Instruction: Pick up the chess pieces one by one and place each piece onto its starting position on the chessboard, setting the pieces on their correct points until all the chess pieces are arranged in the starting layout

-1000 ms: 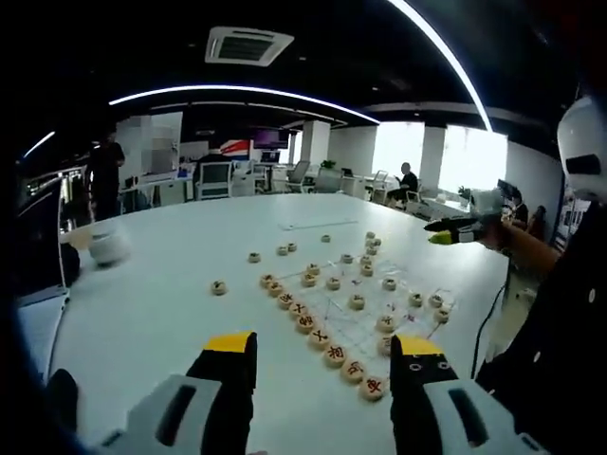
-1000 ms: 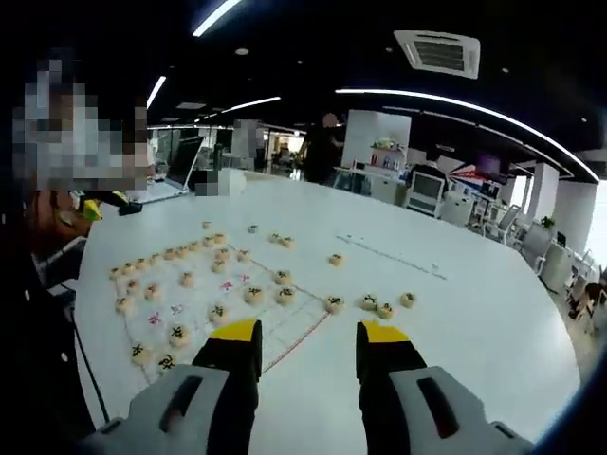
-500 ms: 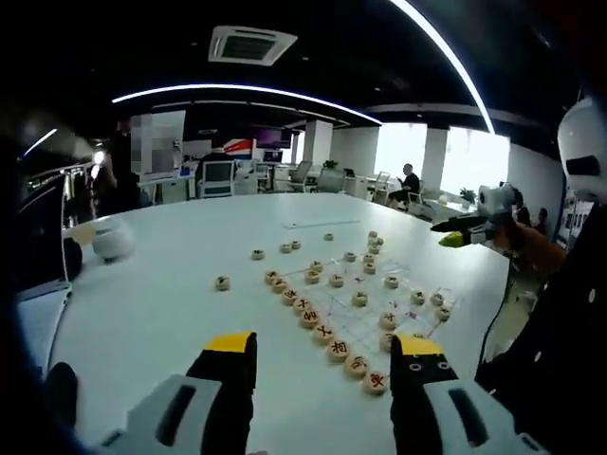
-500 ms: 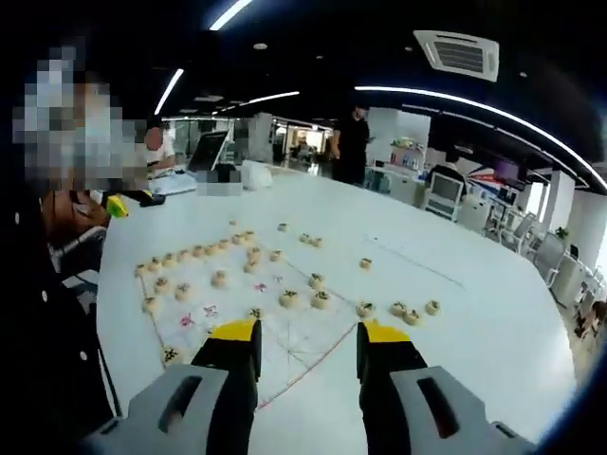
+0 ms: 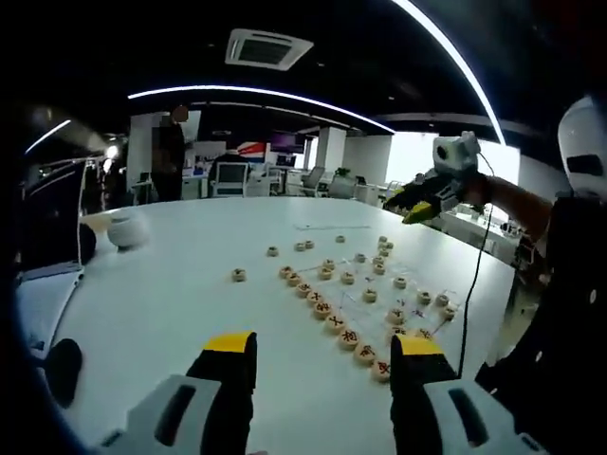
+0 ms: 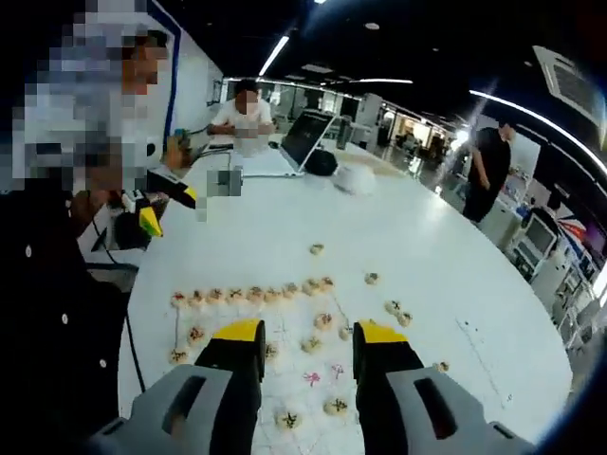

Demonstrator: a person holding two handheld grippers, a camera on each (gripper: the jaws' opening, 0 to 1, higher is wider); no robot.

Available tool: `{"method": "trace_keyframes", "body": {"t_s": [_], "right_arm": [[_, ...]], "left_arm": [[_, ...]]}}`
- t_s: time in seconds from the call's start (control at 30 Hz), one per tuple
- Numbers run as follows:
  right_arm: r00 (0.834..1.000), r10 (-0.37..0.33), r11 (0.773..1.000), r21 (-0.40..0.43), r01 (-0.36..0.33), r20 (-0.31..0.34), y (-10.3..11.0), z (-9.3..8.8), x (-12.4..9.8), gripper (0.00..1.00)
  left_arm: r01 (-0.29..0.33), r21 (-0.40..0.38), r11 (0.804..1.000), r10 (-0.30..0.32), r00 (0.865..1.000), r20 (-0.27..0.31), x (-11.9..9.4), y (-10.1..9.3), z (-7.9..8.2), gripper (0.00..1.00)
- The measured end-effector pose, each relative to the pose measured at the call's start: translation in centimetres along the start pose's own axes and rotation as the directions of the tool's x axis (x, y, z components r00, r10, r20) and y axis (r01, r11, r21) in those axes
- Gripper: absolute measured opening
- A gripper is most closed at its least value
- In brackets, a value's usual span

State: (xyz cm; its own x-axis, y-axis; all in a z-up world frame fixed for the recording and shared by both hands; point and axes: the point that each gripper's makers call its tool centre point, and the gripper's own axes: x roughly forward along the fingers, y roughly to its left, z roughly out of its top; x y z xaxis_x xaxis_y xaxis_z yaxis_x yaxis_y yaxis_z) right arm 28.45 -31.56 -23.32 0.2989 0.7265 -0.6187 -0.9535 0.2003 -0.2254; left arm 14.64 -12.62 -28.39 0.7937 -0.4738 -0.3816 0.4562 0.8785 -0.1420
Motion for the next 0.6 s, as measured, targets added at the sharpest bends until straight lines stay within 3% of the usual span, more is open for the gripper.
{"method": "trace_keyframes", "body": {"t_s": [0.13, 0.3, 0.47, 0.6], "right_arm": [[0.996, 0.079, 0.995, -0.065, -0.082, -0.044, 0.3, 2.3, 4.0, 0.36], [0.985, 0.155, 0.984, -0.074, -0.160, -0.075, 0.6, 4.5, 9.4, 0.35], [0.969, 0.191, 0.974, -0.094, -0.207, -0.158, 0.8, 4.9, 14.5, 0.35], [0.954, 0.179, 0.969, -0.126, -0.213, -0.239, 0.1, 4.7, 18.4, 0.33]], "left_arm": [[-0.003, -0.007, 1.000, 0.003, 1.000, 0.007, -0.4, 0.0, -0.2, 0.58], [-0.003, -0.016, 1.000, 0.003, 1.000, 0.013, -0.7, -0.2, -0.4, 0.58], [-0.001, -0.018, 1.000, 0.002, 1.000, 0.017, -1.0, -0.4, -0.5, 0.58], [-0.005, -0.018, 1.000, 0.005, 1.000, 0.023, -1.3, -0.4, -0.5, 0.58]]}}
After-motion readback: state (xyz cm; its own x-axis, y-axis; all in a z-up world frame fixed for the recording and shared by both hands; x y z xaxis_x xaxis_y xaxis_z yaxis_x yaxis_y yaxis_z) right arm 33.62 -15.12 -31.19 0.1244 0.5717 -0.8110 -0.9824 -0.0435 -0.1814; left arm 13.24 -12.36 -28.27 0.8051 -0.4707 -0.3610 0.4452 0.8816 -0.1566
